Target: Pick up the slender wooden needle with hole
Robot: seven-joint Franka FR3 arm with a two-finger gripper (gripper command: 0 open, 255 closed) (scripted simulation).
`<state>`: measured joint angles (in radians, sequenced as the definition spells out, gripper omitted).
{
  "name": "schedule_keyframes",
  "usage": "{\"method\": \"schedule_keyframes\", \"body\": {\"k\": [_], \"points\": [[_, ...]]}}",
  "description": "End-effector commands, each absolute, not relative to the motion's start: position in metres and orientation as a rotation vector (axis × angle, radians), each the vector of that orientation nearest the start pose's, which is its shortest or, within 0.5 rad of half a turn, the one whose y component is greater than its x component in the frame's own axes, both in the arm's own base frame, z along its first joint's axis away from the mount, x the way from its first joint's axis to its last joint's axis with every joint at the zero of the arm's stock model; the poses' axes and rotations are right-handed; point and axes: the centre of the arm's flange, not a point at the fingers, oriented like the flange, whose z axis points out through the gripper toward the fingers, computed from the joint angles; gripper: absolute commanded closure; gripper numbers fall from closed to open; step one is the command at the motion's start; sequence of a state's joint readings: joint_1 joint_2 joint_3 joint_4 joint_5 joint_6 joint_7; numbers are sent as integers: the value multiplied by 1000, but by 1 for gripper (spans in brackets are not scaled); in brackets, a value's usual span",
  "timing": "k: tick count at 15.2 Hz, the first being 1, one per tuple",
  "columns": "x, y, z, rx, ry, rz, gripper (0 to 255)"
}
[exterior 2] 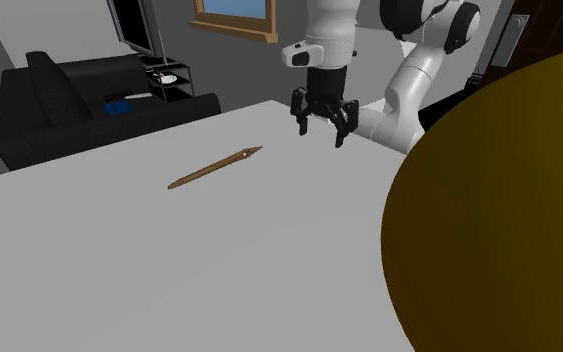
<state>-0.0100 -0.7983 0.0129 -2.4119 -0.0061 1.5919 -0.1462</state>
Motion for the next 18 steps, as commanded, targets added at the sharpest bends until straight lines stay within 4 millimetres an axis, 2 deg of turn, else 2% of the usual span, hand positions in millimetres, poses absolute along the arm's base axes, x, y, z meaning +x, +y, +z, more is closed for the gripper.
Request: {"method": "schedule_keyframes", "body": {"k": [1,18], "points": [[304,1,570,-3147,-229,36,0],[510,-93,595,-3089,-4,26,0]]}}
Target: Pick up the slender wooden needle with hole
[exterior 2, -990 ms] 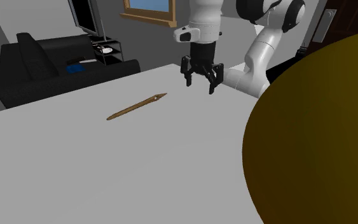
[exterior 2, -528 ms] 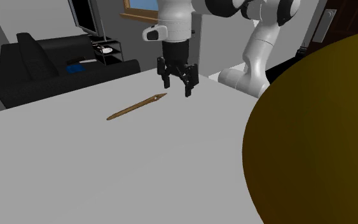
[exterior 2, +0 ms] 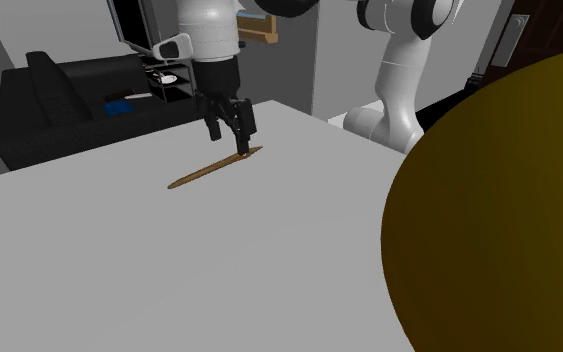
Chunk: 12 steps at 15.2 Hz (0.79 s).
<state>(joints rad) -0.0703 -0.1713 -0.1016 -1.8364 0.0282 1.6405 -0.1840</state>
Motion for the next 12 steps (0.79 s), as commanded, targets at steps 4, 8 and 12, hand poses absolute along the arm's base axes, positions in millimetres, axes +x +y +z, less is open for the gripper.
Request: {"method": "schedule_keyframes", "body": {"k": [4,8,12], "points": [[524,-101,586,-3084,12,25,0],[524,-101,565,-3084,12,25,0],[523,-101,557,-3084,12,25,255]]}}
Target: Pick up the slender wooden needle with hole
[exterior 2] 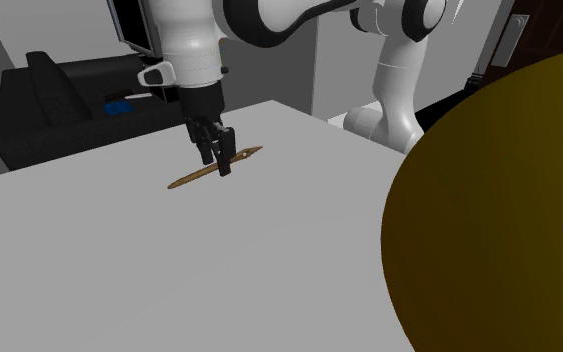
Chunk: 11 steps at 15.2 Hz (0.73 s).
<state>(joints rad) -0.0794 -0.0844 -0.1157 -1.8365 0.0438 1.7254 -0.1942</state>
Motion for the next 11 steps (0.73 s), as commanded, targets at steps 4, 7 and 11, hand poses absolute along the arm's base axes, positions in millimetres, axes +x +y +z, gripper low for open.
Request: {"method": "schedule_keyframes", "body": {"k": [4,7,11], "points": [[522,-103,555,-3085,12,25,255],[522,-102,556,-3085,12,25,255],[524,-101,567,-3084,12,25,255]]}}
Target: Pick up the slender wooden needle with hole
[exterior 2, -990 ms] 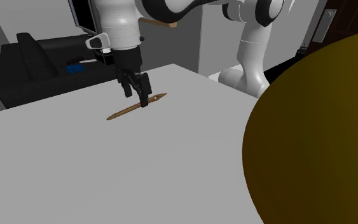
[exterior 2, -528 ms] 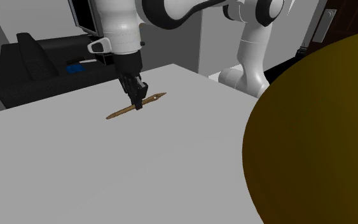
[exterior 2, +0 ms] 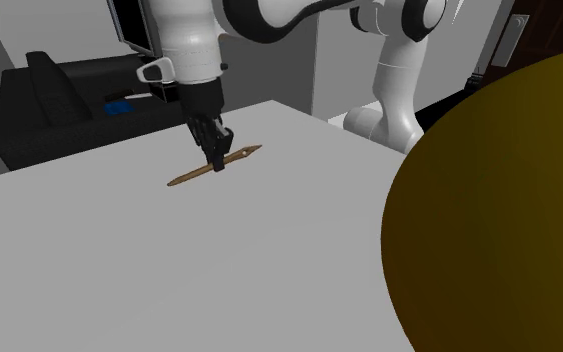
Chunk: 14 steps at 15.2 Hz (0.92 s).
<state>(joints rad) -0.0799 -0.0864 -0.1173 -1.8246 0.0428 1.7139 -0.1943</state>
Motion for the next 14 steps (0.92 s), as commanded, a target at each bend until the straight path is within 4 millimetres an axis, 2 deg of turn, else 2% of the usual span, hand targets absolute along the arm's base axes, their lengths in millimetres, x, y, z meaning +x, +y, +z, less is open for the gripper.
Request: {"method": "schedule_keyframes", "body": {"k": [1,13,14], "points": [[524,-101,573,-3084,12,25,255],[524,-101,636,-3084,12,25,255],[524,-101,637,-3084,12,25,255]]}}
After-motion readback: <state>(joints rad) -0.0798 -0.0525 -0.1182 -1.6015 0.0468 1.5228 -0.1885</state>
